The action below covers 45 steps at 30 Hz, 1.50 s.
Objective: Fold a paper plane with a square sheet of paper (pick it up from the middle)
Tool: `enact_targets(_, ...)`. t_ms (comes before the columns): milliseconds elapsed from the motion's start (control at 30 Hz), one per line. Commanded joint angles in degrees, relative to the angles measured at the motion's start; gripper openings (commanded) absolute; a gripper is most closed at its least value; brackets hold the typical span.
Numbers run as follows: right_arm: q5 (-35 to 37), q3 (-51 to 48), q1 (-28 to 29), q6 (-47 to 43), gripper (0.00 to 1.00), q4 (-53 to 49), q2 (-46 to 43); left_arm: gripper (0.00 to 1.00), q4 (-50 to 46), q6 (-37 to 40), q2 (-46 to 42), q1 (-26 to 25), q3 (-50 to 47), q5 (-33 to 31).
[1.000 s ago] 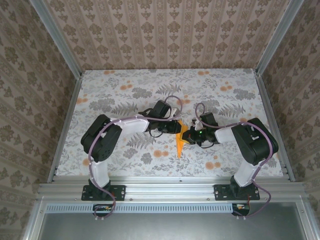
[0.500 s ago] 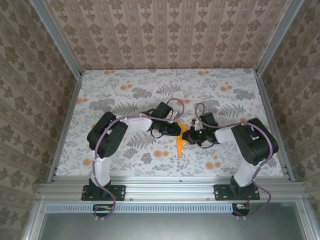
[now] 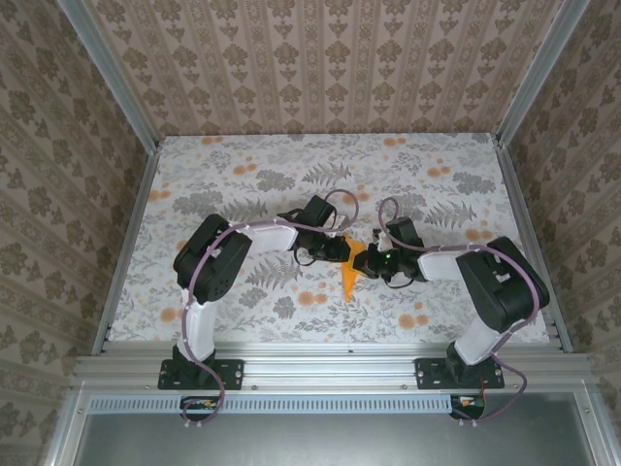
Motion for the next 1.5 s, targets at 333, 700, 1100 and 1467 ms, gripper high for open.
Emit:
enact_targets(333,1.5,-1.0,7.4,4.1,0.04,1.6,-0.5,0.17,-2.4,1.9,2.6,0.6,-0.3,-0.8)
enact_targets(700,1.9,-4.1,7.7,1.6,0.00,-0.6,2.9,0.17,-1.8,1.9,2.1,2.0,-1.0,0.1)
enact_targets(1100,3.5,-7.1,9.0,-1.5,0.00,-6.2,1.9,0.17,-0.5,-1.1,5.0,4.0,4.3,2.4)
enact_targets(1467,3.8,-8.6,10.3,-1.6,0.00,-7.4,0.8,0.17,-2.0,-0.9,8.7,5.8,9.2,1.9)
